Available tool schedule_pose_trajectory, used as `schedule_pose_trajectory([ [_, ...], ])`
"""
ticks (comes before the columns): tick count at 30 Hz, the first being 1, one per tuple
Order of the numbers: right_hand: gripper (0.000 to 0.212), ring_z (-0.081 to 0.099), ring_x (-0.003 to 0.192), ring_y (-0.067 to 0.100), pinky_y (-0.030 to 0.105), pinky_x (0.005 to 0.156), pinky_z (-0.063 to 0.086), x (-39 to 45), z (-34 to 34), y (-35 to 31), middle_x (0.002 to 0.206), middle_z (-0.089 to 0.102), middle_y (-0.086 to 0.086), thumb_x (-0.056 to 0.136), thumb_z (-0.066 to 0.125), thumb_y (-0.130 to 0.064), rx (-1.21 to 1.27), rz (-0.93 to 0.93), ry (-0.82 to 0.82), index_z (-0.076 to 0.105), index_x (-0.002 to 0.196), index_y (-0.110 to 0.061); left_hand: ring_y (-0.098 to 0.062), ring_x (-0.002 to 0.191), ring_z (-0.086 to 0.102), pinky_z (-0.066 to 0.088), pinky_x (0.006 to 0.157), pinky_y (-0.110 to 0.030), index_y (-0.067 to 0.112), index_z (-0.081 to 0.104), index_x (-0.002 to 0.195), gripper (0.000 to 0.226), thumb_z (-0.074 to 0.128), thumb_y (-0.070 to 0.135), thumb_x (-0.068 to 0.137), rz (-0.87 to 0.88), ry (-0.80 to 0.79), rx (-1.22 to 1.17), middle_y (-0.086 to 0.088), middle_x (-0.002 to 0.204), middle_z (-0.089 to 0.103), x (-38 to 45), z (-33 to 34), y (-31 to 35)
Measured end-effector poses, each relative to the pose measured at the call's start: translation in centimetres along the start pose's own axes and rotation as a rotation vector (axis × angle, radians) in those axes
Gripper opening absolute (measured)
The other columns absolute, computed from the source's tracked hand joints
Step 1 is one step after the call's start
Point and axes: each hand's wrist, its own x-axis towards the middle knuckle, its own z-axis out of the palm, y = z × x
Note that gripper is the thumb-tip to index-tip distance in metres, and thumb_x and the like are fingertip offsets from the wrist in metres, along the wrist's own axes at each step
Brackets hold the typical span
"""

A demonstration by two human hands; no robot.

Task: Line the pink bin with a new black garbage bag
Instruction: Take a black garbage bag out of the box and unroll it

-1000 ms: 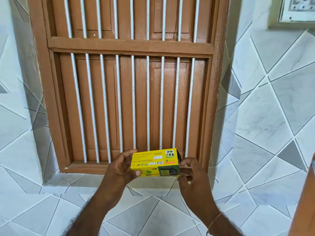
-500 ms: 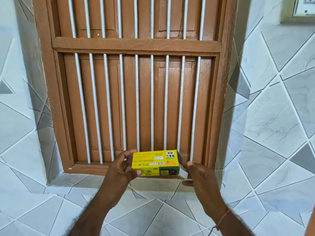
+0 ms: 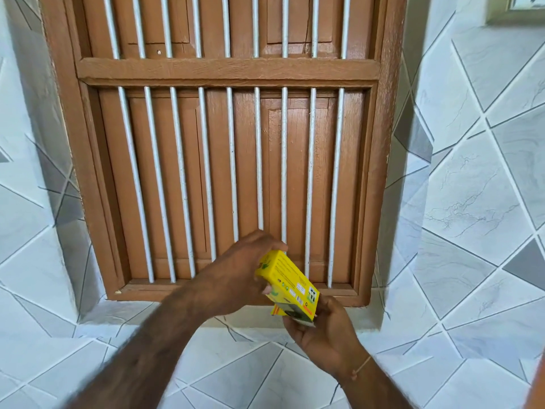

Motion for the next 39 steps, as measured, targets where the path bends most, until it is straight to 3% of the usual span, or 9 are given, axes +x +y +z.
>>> schedule_pose_trajectory([
  [4,0.037,0.063,0.086,0.040,0.039,0.065,0.060,0.7,-0.7,1.2,0.117,0.061,0.024,0.089,0.051,-0.025,0.094,0.073,-0.010,0.065,0.113,0.000,-0.003,0.106,0.048,0.039,0.080,-0.006,0.033,0.052,0.124,0.059,0.077,0.011,0.076,0.042,-0.110,0.162,0.012,0.118,0.048,1.7,-0.8,1.1],
  [8,0.023,0.066,0.069,0.033,0.032,0.055,0.060,0.7,-1.7,0.8,0.087,0.067,0.022,0.069,0.061,-0.008,0.116,0.056,-0.056,0.069,0.085,0.007,-0.003,0.104,0.050,0.040,0.080,-0.008,0.032,0.051,0.122,0.059,0.077,0.007,0.075,0.008,-0.118,0.180,0.013,0.116,0.050,1.8,-2.0,0.4],
  [11,0.035,0.057,0.077,0.033,0.033,0.051,0.059,0.6,-3.1,0.0,0.100,0.057,0.026,0.057,0.074,0.005,0.139,0.032,0.006,0.058,0.088,0.006,-0.002,0.098,0.053,0.040,0.074,-0.003,0.027,0.053,0.119,0.061,0.075,-0.005,0.072,-0.082,-0.014,0.073,0.012,0.109,0.052,1.3,-2.5,-1.5],
  [16,0.007,0.061,0.079,0.032,0.032,0.053,0.060,1.1,-5.9,-2.5,0.107,0.055,0.025,0.087,0.058,0.003,0.071,-0.082,0.119,0.057,0.093,0.003,-0.017,0.099,0.061,0.055,0.074,-0.025,0.020,0.058,0.109,0.064,0.068,-0.024,0.064,-0.351,0.144,-0.423,-0.006,0.110,0.064,-0.8,-0.5,-7.7],
  [20,0.006,0.061,0.085,0.031,0.029,0.052,0.059,1.1,-7.1,-4.2,0.107,0.058,0.023,0.087,0.058,0.003,0.049,-0.154,0.141,0.058,0.092,0.000,-0.019,0.095,0.059,0.054,0.061,-0.021,0.016,0.055,0.104,0.064,0.058,-0.033,0.063,-0.444,0.195,-0.617,-0.011,0.107,0.062,-2.0,2.7,-11.3],
  [24,0.008,0.061,0.084,0.030,0.028,0.052,0.058,1.0,-7.4,-5.0,0.101,0.061,0.021,0.088,0.055,0.005,0.004,-0.210,0.153,0.060,0.088,-0.002,-0.013,0.088,0.060,0.051,0.057,-0.019,0.014,0.053,0.098,0.063,0.054,-0.036,0.061,-0.528,0.231,-0.665,-0.004,0.098,0.062,-2.0,6.1,-13.2],
  [29,0.014,0.060,0.085,0.031,0.029,0.057,0.060,1.0,-8.2,-5.4,0.103,0.057,0.022,0.087,0.054,0.009,-0.043,-0.250,0.195,0.056,0.089,-0.004,-0.019,0.084,0.059,0.050,0.048,-0.020,0.015,0.055,0.090,0.061,0.053,-0.038,0.059,-0.654,0.253,-0.701,-0.005,0.089,0.063,-1.4,10.7,-15.5],
  [34,0.018,0.060,0.090,0.034,0.033,0.063,0.061,1.1,-8.9,-5.5,0.111,0.057,0.023,0.085,0.056,0.011,-0.080,-0.243,0.219,0.058,0.095,-0.003,-0.029,0.097,0.060,0.051,0.067,-0.031,0.020,0.056,0.090,0.060,0.062,-0.015,0.042,-0.670,0.228,-0.605,-0.009,0.097,0.064,-0.6,13.9,-17.6],
  [39,0.021,0.061,0.095,0.035,0.036,0.071,0.061,1.1,-8.7,-5.1,0.114,0.060,0.023,0.084,0.057,0.012,-0.183,-0.214,0.197,0.065,0.100,0.002,-0.028,0.097,0.064,0.051,0.073,-0.034,0.026,0.060,0.087,0.062,0.065,-0.021,0.047,-0.674,0.170,-0.450,-0.008,0.095,0.068,0.1,15.4,-19.4],
])
